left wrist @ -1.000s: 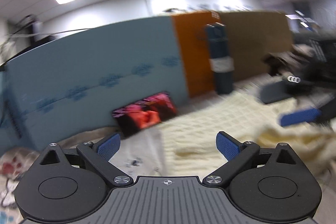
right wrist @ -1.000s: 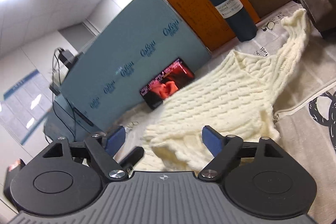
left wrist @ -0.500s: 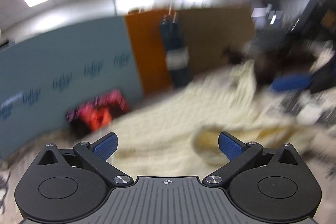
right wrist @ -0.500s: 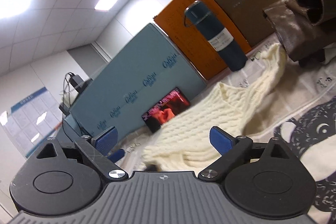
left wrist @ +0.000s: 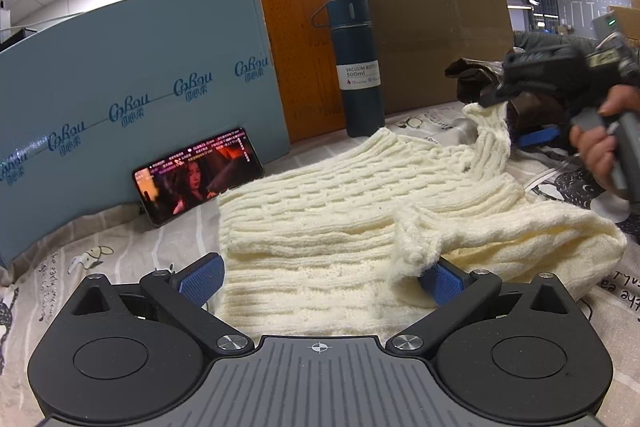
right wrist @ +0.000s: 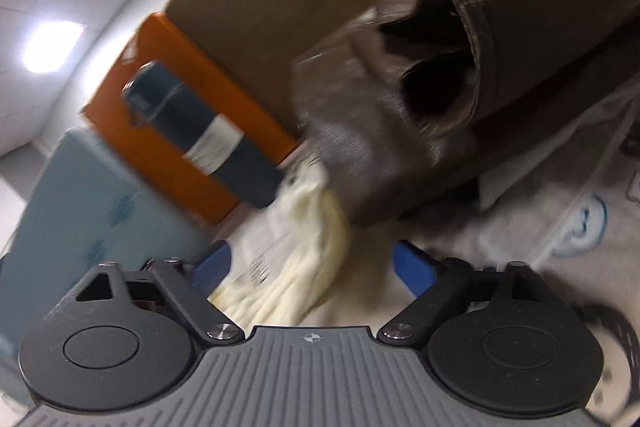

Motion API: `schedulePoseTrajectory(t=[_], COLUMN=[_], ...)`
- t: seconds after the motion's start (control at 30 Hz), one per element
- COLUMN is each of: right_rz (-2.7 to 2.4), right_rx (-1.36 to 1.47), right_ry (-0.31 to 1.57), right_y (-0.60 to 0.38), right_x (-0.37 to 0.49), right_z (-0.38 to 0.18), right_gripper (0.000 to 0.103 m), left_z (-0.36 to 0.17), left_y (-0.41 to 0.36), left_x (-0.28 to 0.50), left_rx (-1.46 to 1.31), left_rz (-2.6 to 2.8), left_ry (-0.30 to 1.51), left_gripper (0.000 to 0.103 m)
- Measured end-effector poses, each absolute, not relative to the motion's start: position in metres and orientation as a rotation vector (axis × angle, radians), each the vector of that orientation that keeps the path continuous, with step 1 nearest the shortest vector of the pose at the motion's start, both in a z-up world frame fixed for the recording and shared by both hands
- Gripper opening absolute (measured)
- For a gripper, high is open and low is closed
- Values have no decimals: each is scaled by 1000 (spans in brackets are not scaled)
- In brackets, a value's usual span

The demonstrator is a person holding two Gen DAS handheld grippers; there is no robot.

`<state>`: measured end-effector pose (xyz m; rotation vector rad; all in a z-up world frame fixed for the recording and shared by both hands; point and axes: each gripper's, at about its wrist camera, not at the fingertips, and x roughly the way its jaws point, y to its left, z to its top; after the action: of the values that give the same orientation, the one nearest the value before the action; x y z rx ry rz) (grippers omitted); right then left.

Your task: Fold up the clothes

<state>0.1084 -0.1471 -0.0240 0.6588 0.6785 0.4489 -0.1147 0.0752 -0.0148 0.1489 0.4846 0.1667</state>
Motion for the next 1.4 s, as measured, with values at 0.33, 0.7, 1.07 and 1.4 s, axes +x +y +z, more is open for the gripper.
schedulePoseTrajectory(t=[0.33, 0.7, 1.07, 1.4], right_rz=[664, 845, 944, 1013], right_rx=[763, 302, 246, -284], right_ry=[555, 702, 541, 201], right_y=[-130, -12, -49, -135], right_x=[96, 59, 22, -74], right_z=[-6, 14, 32, 21], right_gripper=[14, 29, 90, 98], left_z=[-15, -13, -7, 1], left_y=[76, 79, 99, 111], left_x=[-115, -119, -128, -133], left_rx=[146, 125, 47, -16], left_rz=[164, 157, 108, -1], left_ry=[488, 492, 490, 525], left_gripper=[103, 103, 103, 103])
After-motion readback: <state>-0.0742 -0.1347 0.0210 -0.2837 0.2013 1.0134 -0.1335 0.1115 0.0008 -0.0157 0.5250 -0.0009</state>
